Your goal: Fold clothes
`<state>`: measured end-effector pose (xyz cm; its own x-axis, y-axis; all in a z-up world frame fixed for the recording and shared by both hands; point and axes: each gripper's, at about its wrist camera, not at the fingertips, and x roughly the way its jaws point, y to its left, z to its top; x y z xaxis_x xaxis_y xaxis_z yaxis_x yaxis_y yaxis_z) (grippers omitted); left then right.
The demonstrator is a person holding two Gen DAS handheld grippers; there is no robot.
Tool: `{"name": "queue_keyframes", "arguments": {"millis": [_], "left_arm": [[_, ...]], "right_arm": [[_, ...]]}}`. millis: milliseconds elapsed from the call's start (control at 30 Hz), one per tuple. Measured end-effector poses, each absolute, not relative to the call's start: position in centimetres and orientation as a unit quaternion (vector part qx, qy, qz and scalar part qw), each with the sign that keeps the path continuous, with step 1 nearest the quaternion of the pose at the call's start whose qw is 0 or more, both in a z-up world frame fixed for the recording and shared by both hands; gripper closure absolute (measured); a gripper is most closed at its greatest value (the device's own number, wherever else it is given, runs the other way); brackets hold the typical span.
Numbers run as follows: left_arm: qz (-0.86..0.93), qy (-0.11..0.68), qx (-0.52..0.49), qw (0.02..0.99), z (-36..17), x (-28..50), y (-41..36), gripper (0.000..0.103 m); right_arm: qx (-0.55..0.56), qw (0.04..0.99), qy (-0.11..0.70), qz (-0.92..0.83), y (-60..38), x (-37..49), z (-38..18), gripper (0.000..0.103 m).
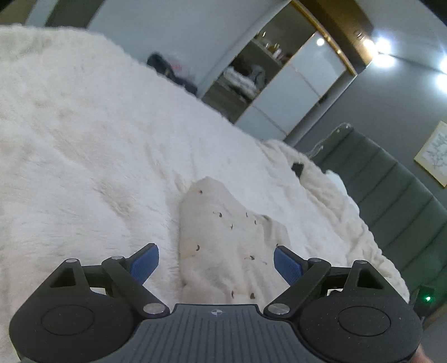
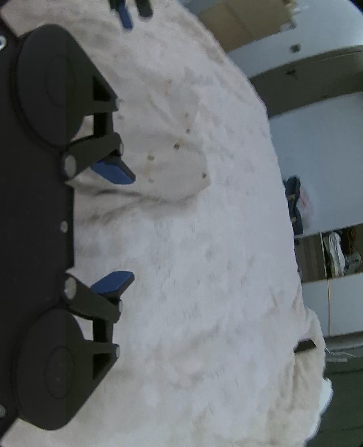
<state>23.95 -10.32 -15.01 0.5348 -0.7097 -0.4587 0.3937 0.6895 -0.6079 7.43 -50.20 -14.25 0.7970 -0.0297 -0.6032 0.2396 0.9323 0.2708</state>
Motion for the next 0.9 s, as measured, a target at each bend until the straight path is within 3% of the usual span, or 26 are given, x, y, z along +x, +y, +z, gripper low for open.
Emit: {"name": "queue_keyframes", "arguments": {"millis": [167,333,500,633,733,900], "left_arm": [[-0.336,0.366,-0.130,0.858,-17.2,22.2,-12.9,0.017],[-0.389,0.382,-0.134,0.828,-20.0,22.7,-14.3,0.016],[-0.395,0.387,-0.172,0.815,-21.0,22.8,-14.6,0.016],[-0.391,0.387,-0.223,0.804,-21.4,22.3,-13.1,0.016],[-0.399,0.405,-0.193,0.800,-22.7,21.9,-13.2,0.017],[-0.416,0.409,-0.186,0.791,-22.5,22.3,-14.1,0.014]], "right_arm": [[0.246,0.913,0.325,-0.011,-52.7,10.7,-16.3,0.037],[0.274,0.899,0.342,0.011,-52.8,12.6,-19.6,0.042],[0.281,0.896,0.338,0.065,-52.9,12.7,-19.4,0.063],[0.250,0.896,0.353,0.099,-52.0,11.8,-18.5,0.063],[0.220,0.893,0.379,0.100,-51.2,12.4,-19.0,0.062],[0.278,0.874,0.380,0.121,-51.9,14.3,-20.4,0.062]]}}
